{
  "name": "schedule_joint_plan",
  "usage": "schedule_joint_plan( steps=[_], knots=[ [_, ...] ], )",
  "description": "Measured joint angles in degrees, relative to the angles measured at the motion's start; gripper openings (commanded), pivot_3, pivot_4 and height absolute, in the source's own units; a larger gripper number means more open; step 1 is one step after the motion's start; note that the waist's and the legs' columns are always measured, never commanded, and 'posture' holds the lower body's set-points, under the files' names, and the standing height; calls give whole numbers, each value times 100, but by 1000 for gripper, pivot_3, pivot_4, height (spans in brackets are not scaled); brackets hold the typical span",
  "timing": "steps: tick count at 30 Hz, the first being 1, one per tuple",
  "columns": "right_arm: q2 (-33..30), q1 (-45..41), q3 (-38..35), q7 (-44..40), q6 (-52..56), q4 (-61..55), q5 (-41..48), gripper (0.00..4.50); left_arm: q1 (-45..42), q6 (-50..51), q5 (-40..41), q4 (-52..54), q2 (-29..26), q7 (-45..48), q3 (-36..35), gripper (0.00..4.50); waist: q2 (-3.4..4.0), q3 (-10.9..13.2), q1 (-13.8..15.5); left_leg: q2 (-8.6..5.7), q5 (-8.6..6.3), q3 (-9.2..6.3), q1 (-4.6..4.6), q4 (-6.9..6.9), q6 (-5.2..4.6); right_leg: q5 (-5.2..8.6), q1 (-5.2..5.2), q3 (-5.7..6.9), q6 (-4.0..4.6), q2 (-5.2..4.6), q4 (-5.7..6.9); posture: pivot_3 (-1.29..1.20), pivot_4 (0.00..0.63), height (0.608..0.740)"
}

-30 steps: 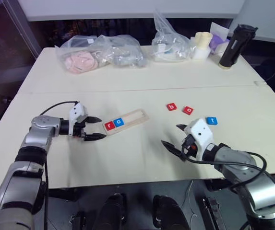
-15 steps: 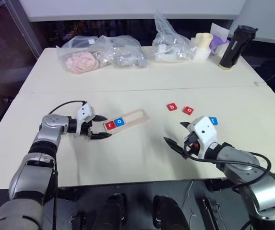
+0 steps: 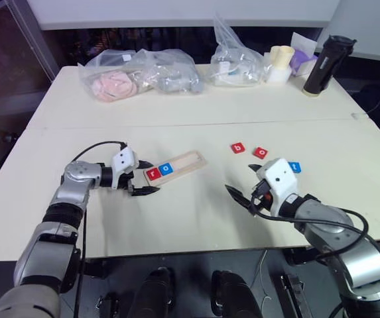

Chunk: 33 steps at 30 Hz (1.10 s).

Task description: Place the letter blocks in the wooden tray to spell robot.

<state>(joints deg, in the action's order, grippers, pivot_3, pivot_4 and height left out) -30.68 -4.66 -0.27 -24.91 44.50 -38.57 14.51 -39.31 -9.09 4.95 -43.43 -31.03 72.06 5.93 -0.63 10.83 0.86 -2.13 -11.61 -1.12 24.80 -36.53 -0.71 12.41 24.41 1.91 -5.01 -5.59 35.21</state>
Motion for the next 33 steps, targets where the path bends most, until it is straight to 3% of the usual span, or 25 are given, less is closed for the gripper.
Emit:
schedule_joint_plan(
  steps=[11,15,16,26,33],
  knots=[
    [21,6,1,48,-108,40,-76,4413,147,215,-56,316,33,-360,-4,4500,2,-4,3,1,0,-2,-12,-3,0,-1,-14,0,1,-1,2,0,150,738],
    [19,5,2,43,-109,44,-82,4500,239,337,-47,422,60,-384,-4,3217,3,-7,1,3,-1,-3,-35,-2,2,0,-36,0,1,-6,1,0,150,738],
    [17,5,1,39,-108,44,-82,4500,255,351,-47,445,59,-403,-6,3116,2,-8,0,4,-2,-4,-36,-2,3,0,-37,0,1,-6,1,0,150,738],
    [-106,-7,-5,-20,-97,44,-84,4500,482,506,-43,856,31,-422,-16,3117,5,-9,-8,4,-3,-4,-34,10,5,0,-33,-4,3,-11,-10,0,150,738],
    [-272,-127,-88,-84,-42,50,-70,4500,951,821,80,1848,27,-71,146,3117,5,-9,2,0,-2,-1,-29,31,3,2,-20,-7,2,-17,-17,0,150,738]
  ],
)
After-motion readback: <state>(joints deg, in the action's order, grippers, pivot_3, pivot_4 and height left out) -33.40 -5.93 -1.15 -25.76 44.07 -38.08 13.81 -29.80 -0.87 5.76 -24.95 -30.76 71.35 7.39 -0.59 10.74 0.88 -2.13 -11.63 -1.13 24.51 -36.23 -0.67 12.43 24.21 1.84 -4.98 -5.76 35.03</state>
